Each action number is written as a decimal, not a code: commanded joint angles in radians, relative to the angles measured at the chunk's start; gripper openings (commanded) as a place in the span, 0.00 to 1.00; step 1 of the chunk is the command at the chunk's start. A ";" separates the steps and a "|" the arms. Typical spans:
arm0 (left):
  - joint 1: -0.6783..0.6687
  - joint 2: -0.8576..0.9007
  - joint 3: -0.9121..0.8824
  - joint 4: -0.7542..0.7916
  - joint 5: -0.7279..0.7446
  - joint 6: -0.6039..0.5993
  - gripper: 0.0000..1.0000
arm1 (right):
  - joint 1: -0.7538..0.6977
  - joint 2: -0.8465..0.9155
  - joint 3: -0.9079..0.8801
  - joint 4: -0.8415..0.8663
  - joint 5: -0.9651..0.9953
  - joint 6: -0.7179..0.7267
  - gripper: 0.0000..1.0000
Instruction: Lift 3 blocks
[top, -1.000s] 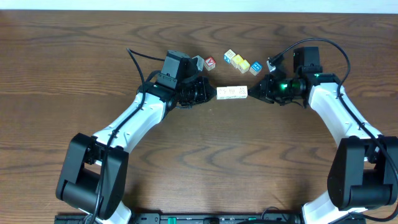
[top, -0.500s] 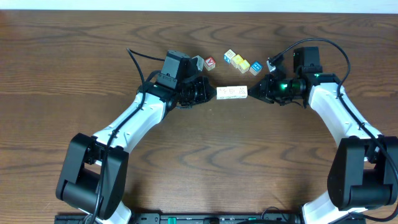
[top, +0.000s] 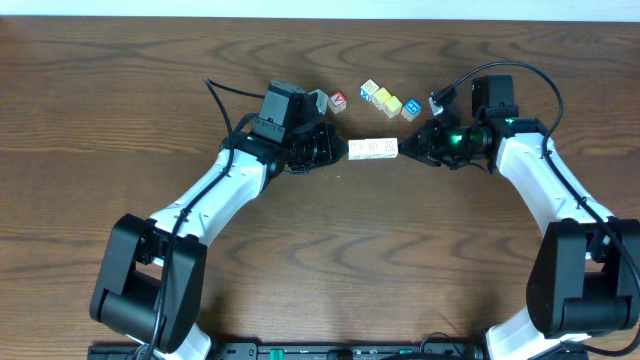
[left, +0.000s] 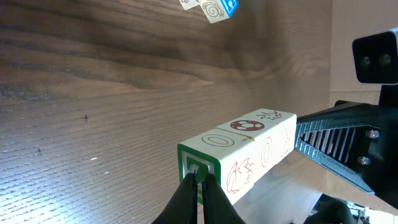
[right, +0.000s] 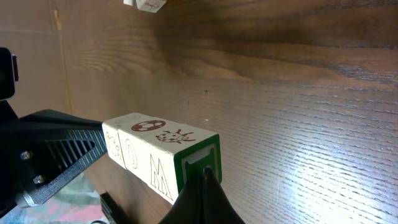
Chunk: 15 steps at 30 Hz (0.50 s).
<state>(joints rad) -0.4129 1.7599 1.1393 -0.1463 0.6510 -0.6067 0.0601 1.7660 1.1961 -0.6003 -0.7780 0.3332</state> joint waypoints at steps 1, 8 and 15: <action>-0.037 -0.010 0.000 0.013 0.075 -0.009 0.07 | 0.045 -0.016 0.015 0.006 -0.154 0.011 0.01; -0.037 -0.010 0.000 0.013 0.075 -0.009 0.07 | 0.046 -0.016 0.015 0.007 -0.154 0.019 0.01; -0.037 -0.010 0.000 0.013 0.075 -0.009 0.07 | 0.046 -0.016 0.015 0.007 -0.154 0.023 0.01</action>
<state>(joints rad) -0.4129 1.7599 1.1393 -0.1463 0.6510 -0.6067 0.0601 1.7660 1.1961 -0.6003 -0.7780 0.3401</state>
